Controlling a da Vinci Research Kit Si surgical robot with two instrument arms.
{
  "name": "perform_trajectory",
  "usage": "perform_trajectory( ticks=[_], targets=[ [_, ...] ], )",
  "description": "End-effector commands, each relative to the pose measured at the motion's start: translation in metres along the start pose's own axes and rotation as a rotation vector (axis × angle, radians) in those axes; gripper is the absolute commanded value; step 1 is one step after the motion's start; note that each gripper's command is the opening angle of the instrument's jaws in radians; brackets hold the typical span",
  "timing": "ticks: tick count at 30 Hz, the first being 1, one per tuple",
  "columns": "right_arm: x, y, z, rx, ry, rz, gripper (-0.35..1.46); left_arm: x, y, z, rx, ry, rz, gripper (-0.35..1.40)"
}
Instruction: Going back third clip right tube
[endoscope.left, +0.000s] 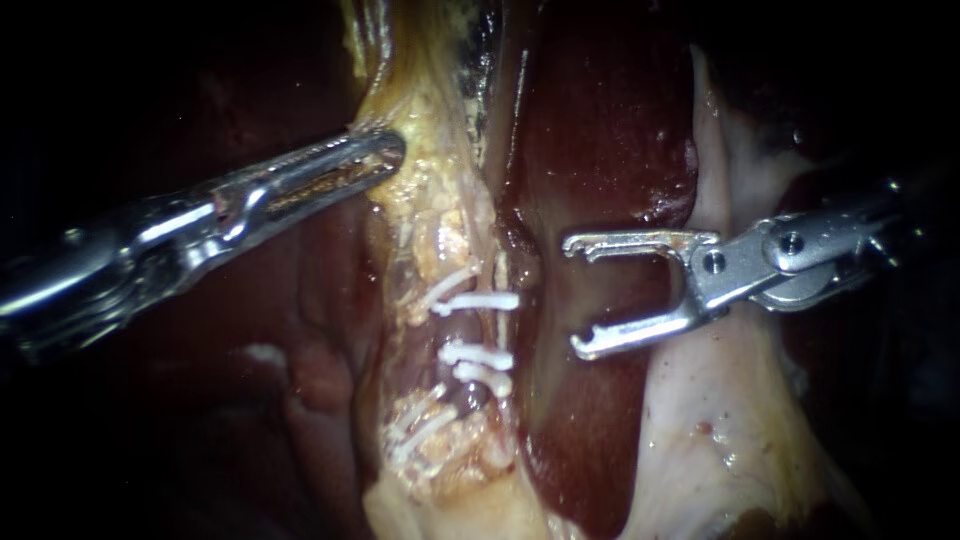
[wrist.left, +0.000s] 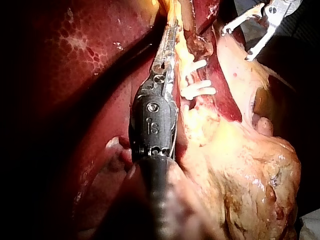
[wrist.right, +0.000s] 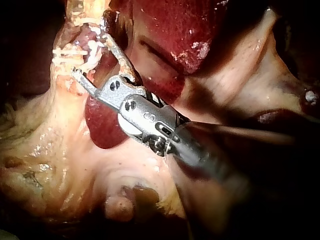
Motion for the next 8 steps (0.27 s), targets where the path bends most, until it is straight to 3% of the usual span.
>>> perform_trajectory(
  ticks=[1, 8],
  targets=[
    [0.0001, -0.0001, 0.0001, -0.001, 0.001, 0.001, 0.6, 0.0, 0.0, -0.0001, 0.001, 0.001, 0.0, -0.35],
    [0.0001, -0.0001, 0.0, -0.001, 0.001, 0.001, 0.6, 0.0, 0.0, -0.0001, 0.001, 0.001, 0.0, -0.35]
  ],
)
